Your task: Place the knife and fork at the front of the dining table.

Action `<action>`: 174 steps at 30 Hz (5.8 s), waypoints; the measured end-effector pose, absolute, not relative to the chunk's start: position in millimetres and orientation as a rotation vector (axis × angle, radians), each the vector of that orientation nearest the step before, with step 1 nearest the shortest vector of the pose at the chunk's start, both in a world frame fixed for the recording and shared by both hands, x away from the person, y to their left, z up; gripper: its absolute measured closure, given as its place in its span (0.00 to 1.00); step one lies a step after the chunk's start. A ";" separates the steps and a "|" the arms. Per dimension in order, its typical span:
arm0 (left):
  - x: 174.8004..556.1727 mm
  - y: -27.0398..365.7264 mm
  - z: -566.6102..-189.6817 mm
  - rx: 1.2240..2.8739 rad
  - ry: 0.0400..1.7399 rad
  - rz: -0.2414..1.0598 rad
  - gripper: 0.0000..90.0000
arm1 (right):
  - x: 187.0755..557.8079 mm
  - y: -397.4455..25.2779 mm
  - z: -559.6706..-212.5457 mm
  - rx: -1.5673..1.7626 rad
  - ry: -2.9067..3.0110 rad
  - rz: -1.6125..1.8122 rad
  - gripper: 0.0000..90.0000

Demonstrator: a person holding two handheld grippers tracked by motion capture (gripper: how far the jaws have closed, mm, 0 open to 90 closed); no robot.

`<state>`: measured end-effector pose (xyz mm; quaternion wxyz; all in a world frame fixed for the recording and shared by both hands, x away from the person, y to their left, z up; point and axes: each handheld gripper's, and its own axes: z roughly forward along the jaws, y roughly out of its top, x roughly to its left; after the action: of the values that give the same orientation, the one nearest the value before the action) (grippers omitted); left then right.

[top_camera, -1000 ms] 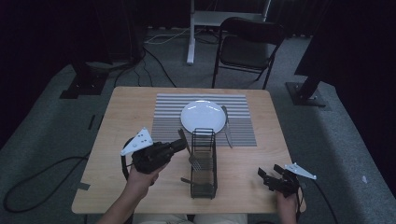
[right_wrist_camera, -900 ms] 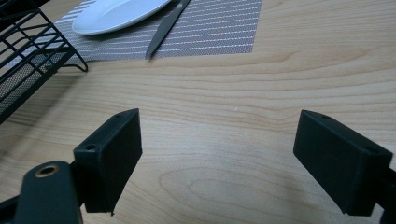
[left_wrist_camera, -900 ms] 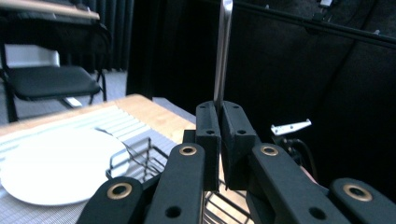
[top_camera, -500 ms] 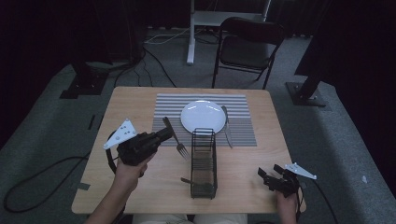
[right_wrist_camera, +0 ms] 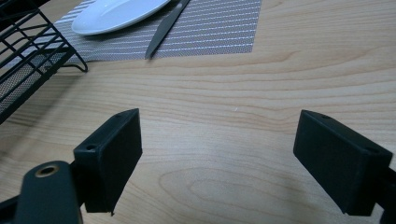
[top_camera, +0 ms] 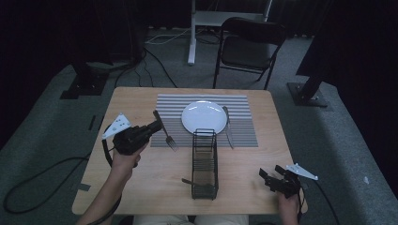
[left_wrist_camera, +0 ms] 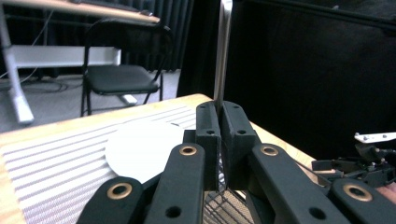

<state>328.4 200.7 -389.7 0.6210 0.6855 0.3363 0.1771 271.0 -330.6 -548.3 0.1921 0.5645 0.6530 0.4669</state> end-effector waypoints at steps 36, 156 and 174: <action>457.5 203.9 -479.8 1.656 0.953 0.274 0.96 | 272.0 -330.2 -548.5 1.600 1.840 1.298 0.17; 248.3 186.7 -463.5 1.822 0.912 0.303 0.21 | 271.8 -332.5 -548.5 1.594 1.825 1.331 0.16; 213.5 162.4 -453.6 1.792 0.797 0.146 0.21 | 271.8 -332.3 -548.5 1.597 1.825 1.329 0.16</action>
<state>213.5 162.4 -453.6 0.5542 0.7584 0.3375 0.0619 271.8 -332.3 -548.5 0.1871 0.5673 0.6482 0.4722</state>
